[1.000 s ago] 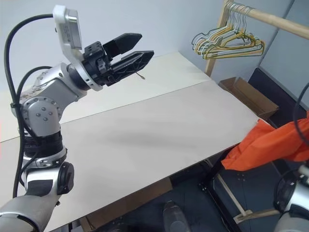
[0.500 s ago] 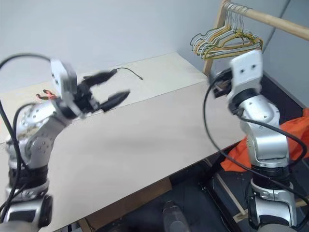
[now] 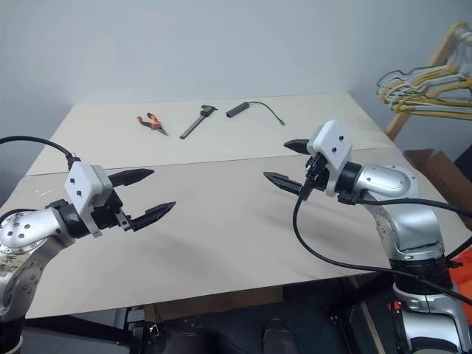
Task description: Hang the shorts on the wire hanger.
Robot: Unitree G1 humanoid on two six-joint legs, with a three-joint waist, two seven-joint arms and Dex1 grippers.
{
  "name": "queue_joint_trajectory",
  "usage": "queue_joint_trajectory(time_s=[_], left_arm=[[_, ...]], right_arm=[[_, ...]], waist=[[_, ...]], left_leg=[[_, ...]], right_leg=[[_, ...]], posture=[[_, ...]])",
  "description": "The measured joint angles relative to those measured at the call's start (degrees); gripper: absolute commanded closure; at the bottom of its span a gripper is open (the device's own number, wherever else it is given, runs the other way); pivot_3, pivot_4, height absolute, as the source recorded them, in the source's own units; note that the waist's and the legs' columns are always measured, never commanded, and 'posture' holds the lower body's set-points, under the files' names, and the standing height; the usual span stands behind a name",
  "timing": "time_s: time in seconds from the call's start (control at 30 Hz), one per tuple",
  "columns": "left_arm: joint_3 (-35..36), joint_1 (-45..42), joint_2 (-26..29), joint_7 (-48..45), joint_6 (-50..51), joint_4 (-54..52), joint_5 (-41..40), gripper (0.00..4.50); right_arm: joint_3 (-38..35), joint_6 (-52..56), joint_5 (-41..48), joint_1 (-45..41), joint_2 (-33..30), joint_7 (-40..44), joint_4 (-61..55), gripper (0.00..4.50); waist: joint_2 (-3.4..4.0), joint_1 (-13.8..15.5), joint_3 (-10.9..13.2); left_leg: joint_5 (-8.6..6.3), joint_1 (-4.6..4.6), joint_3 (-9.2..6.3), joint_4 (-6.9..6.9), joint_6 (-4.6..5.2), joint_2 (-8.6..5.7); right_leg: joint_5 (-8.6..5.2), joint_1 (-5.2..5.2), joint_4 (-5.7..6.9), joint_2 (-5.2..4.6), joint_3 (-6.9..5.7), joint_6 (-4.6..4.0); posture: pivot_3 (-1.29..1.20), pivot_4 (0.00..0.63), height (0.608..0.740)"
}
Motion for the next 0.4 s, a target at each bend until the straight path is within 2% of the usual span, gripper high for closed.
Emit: queue_joint_trajectory(time_s=[0.13, 0.4], left_arm=[[-0.1, -0.7, 0.0, -0.5, 0.0, 0.1, 0.0, 0.09], [-1.5, -2.9, 0.0, -1.1, 0.0, 0.4, 0.0, 0.09]], right_arm=[[-0.1, 0.0, -0.8, 0.9, -0.2, 0.3, 0.0, 0.02], [-0.3, 0.0, -1.2, 2.8, -0.9, 0.6, -1.0, 0.02]], waist=[[-0.03, 0.5, 0.0], [-0.05, -0.1, 0.0]], left_leg=[[0.0, -0.05, 0.09, 0.0, 0.0, -0.01], [0.0, -0.03, 0.06, 0.0, 0.0, 0.0]], right_leg=[[-0.01, 0.01, -0.03, 0.0, -0.07, -0.03], [-0.02, 0.04, -0.01, 0.04, -0.1, -0.06]], posture=[[0.1, 0.042, 0.74], [0.09, 0.047, 0.74]])
